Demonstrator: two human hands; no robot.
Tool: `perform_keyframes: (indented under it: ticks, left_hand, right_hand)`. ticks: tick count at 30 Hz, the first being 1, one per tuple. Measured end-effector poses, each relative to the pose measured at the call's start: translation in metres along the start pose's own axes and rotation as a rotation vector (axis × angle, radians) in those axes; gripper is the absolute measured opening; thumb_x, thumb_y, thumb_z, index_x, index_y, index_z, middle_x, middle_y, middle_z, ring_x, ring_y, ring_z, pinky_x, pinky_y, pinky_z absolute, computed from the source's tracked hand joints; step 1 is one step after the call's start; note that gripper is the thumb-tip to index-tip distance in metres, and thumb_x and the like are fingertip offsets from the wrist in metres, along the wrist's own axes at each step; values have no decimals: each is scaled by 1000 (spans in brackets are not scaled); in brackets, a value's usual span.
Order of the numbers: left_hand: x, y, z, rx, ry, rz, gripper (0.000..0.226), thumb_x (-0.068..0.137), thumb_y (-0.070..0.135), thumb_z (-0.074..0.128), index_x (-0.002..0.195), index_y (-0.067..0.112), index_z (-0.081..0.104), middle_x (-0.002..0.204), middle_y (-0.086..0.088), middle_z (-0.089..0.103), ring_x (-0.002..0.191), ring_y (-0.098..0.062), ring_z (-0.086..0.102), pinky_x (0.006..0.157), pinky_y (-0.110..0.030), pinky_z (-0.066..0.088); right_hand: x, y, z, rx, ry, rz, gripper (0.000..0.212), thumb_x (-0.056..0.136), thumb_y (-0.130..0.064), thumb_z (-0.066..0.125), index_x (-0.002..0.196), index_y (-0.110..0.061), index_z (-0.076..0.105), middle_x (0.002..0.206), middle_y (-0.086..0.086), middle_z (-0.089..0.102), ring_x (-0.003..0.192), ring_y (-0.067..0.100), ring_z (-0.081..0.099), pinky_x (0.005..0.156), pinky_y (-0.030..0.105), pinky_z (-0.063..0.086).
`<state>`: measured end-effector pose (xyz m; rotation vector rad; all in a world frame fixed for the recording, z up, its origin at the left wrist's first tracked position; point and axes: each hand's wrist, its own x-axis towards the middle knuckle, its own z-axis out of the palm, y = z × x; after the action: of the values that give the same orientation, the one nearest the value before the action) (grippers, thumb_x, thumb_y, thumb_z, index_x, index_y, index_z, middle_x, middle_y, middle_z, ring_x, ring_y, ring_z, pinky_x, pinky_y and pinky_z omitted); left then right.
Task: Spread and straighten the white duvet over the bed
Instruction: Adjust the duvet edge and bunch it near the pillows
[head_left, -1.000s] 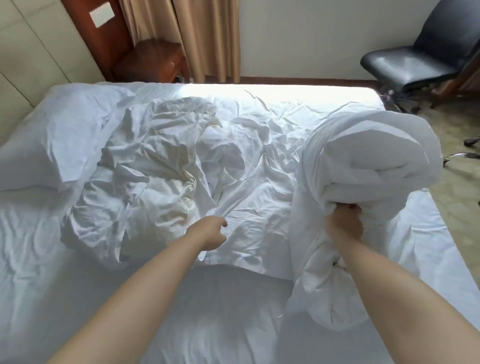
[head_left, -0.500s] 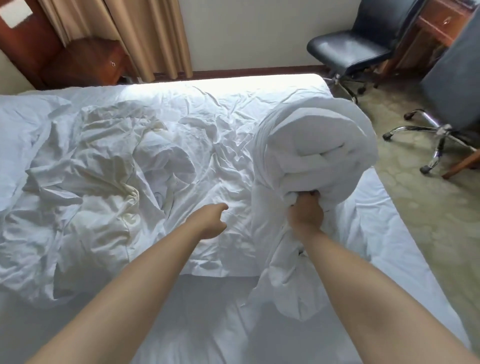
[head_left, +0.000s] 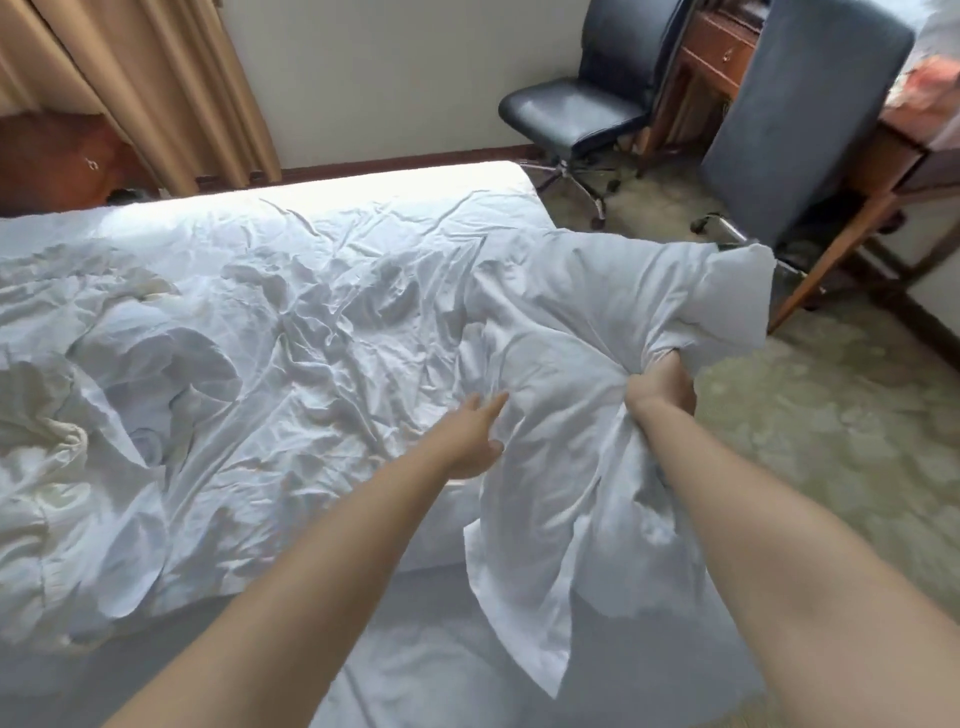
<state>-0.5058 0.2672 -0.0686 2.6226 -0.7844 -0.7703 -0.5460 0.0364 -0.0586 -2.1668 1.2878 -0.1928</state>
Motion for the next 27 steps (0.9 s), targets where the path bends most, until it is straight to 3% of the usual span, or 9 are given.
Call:
perform_keyframes:
  ticks: [6,12,16,20,23,27]
  left_hand:
    - [97,109,24,-70,-11,-23,82,89,53,55,150,40,2,161,0,-2,147,-22,10,116,-39,22]
    - [182,202,45,5,-129,-9,78,92,52,51,153,31,6,161,-2,-1,147,-20,13,116,-33,19]
    - [224,219,63,88,-235,-32,72,94,51,47,152,34,10,161,2,-4,146,-22,17,114,-35,23]
    - [245,215,85,276,-291,-22,67,96,46,45,152,34,11,161,-1,-3,143,-27,21,112,-41,30]
    - [254,210,91,319,-313,-12,63,98,37,44,152,30,13,161,-2,0,144,-27,19,112,-40,28]
    - [249,202,83,301,-233,-3,61,98,13,36,152,29,15,160,2,8,145,-23,18,112,-39,30]
  right_hand:
    - [131,39,-34,-48,-79,-58,41,87,-7,48,128,-10,45,134,16,49,120,36,50,98,39,39]
    - [247,57,-64,-197,-144,-192,41,87,-8,47,126,-15,40,130,14,49,113,36,54,85,37,42]
    - [291,96,-37,-81,-308,-17,74,89,-18,57,149,-18,14,140,15,44,123,35,48,94,39,41]
    - [304,143,-4,-23,-364,49,78,91,-37,57,150,-20,9,150,16,25,124,36,44,97,41,38]
    - [307,155,12,-146,-308,0,69,93,-55,41,151,-33,9,157,9,0,135,35,31,113,45,23]
    - [294,143,21,-246,-391,-114,62,95,-58,30,150,-33,18,160,5,-3,147,24,0,117,45,-3]
